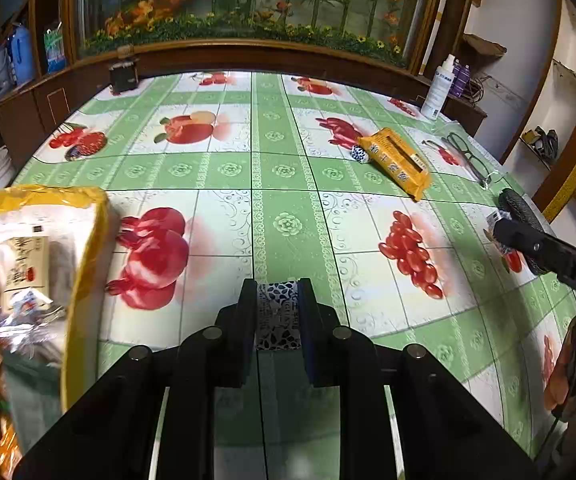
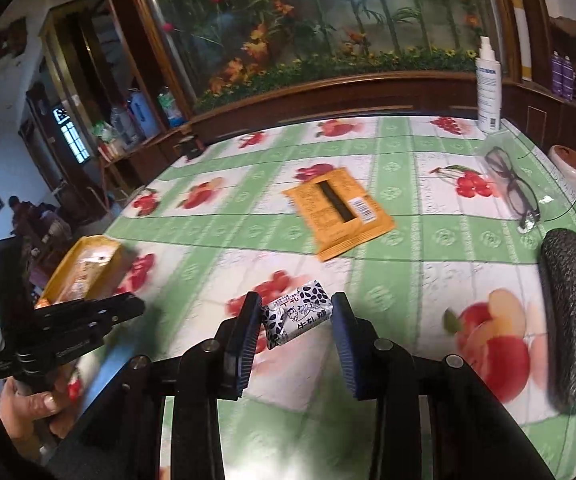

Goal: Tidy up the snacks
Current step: 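Carry the blue-white packet over the tray with the left tool while the right tool carries its packet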

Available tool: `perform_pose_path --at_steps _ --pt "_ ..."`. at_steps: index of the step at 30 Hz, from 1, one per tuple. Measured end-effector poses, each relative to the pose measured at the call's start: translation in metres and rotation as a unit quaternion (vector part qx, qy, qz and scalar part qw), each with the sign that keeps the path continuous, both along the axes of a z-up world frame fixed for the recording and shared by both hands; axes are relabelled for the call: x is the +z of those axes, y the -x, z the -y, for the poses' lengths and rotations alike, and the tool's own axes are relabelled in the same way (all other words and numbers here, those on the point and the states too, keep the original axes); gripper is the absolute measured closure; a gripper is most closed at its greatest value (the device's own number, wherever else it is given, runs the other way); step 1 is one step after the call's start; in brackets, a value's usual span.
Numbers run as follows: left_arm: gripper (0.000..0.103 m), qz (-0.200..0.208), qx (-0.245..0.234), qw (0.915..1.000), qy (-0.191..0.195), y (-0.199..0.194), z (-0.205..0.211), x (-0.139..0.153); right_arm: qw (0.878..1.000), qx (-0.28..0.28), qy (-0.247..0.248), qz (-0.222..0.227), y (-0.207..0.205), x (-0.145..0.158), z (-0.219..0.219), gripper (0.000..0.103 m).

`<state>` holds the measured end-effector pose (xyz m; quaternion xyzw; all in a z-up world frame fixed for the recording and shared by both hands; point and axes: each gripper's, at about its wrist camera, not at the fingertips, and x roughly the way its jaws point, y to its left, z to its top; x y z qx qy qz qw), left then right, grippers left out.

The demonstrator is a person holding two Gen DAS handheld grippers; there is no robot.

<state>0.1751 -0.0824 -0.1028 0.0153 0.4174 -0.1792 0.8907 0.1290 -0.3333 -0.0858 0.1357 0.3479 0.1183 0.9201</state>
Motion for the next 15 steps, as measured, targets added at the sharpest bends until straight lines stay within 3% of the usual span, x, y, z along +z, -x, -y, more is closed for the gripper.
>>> perform_pose_path --at_steps 15 --pt "0.086 0.052 0.059 0.9965 -0.027 0.068 -0.057 0.041 0.995 0.097 -0.033 0.018 0.047 0.019 -0.099 0.067"
